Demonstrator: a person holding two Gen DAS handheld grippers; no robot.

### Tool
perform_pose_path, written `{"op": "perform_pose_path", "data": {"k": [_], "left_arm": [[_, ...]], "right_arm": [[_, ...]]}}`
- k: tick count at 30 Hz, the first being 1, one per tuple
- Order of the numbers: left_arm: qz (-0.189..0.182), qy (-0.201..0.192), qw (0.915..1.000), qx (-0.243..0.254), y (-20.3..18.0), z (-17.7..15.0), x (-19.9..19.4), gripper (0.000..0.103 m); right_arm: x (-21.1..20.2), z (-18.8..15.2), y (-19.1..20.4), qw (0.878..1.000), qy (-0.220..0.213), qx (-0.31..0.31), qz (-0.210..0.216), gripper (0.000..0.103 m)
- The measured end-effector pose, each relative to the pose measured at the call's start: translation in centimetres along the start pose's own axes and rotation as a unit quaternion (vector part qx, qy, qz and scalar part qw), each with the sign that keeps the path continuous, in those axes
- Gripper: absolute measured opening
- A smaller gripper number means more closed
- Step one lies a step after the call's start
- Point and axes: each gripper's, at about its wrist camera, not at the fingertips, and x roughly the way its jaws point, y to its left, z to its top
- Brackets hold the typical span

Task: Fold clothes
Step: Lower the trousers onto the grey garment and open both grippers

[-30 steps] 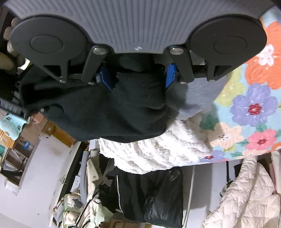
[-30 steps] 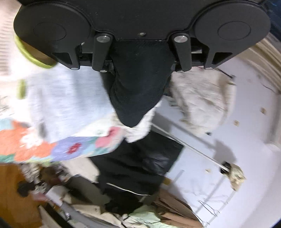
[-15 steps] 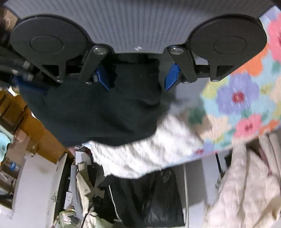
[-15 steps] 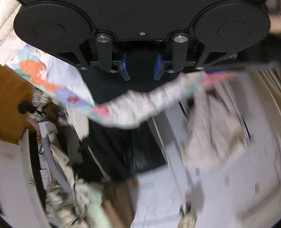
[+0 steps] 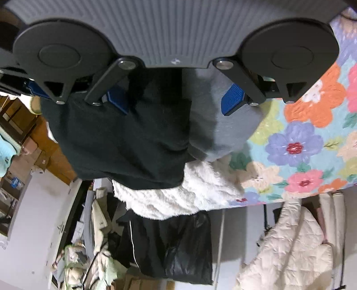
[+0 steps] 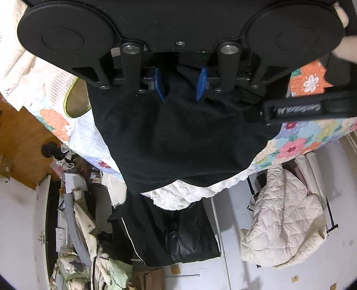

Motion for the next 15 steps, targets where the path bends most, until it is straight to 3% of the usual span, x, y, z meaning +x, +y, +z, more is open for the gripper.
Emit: {"op": "perform_pose_path", "data": {"k": [2, 4, 6, 9, 12, 15], "left_arm": [[0.012, -0.038, 0.9992, -0.006, 0.1, -0.7, -2.7, 0.102], [0.012, -0.085, 0.9962, -0.011, 0.4, -1.7, -5.3, 0.103], [0.022, -0.106, 0.994, -0.015, 0.5, -2.3, -6.8, 0.103], [0.038, -0.102, 0.9937, -0.025, 0.9, -2.8, -7.9, 0.103], [0.052, -0.096, 0.9936, -0.026, 0.9, -3.1, -8.5, 0.103], [0.073, -0.07, 0.9947, -0.019, 0.4, -3.2, -8.4, 0.103]], "right_arm": [[-1.1, -0.3, 0.5, 1.0, -0.005, -0.011, -0.009, 0.046], [-2.2, -0.6, 1.0, 0.999, -0.01, -0.026, -0.016, 0.056], [-3.0, -0.8, 1.4, 0.999, -0.009, -0.033, -0.012, 0.062], [-4.1, -1.0, 1.7, 0.999, -0.009, -0.035, -0.016, 0.063], [-5.1, -1.1, 1.9, 0.999, -0.006, -0.034, -0.031, 0.076], [-6.0, -1.7, 2.4, 0.999, 0.006, -0.032, -0.043, 0.08]]}}
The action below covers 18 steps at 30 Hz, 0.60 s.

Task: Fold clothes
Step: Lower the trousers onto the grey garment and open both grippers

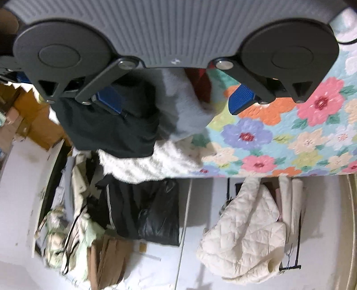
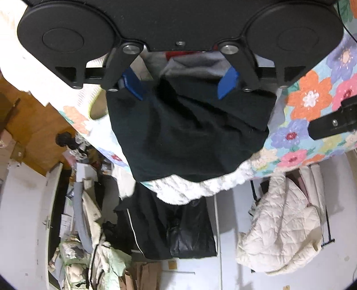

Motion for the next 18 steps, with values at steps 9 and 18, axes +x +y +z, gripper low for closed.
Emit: {"op": "perform_pose_path", "data": {"k": [9, 18], "left_arm": [[-0.001, -0.003, 0.9982, 0.059, -2.1, -1.1, -0.8, 0.103], [0.062, -0.003, 0.991, 0.119, -5.2, -3.1, -0.4, 0.103]], "right_arm": [[-0.6, -0.9, -0.6, 1.0, 0.001, 0.004, -0.018, 0.093], [0.5, -1.6, -1.9, 0.999, 0.018, 0.003, -0.038, 0.096]]}}
